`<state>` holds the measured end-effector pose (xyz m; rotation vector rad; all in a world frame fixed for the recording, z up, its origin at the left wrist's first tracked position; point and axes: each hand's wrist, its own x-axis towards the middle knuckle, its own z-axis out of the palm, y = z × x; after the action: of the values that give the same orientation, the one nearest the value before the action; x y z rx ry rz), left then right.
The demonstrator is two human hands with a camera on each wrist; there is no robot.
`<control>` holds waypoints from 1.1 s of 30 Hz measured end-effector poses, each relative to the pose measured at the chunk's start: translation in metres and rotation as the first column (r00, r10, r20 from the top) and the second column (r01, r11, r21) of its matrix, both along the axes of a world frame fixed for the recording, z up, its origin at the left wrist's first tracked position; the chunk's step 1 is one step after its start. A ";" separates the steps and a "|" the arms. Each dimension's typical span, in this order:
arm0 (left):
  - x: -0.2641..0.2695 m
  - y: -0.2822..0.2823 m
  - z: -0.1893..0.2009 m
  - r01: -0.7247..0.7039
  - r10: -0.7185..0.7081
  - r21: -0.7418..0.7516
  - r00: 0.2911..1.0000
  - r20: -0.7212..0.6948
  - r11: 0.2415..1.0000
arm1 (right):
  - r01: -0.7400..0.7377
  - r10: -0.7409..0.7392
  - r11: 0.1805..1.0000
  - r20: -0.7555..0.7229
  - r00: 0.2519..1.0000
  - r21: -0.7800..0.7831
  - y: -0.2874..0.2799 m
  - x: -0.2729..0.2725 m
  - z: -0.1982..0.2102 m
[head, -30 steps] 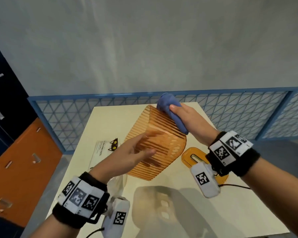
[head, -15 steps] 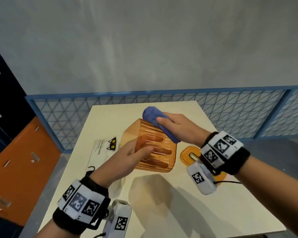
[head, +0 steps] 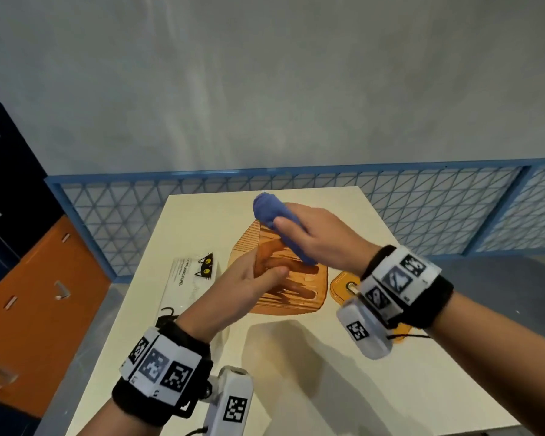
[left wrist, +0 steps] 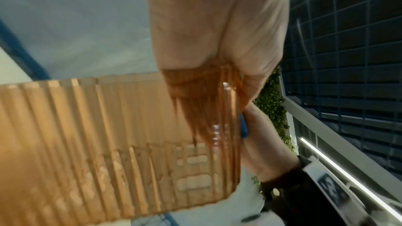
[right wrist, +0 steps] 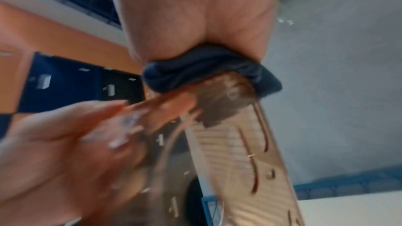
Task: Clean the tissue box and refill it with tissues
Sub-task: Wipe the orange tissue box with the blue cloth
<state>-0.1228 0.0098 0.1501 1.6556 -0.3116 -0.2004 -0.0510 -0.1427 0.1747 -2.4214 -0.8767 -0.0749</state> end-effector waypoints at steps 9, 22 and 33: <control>0.004 0.002 -0.007 0.017 -0.020 0.088 0.999 0.041 0.996 | 0.057 -0.040 0.983 -0.102 0.994 0.172 -0.014 -0.002 -0.018; 0.037 -0.038 -0.025 -0.102 0.149 0.318 0.981 -0.126 0.942 | 0.015 -0.337 0.787 -0.410 0.848 -0.617 -0.093 0.017 -0.130; 0.097 -0.108 -0.118 -0.091 0.272 0.591 0.936 -0.225 0.801 | 0.059 -0.253 0.722 -0.183 0.950 -0.690 -0.120 -0.028 -0.206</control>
<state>-0.0259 -0.0980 0.0325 2.2071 0.1697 -0.4264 -0.0790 -0.2626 -0.0315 -3.0811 -0.6295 0.6072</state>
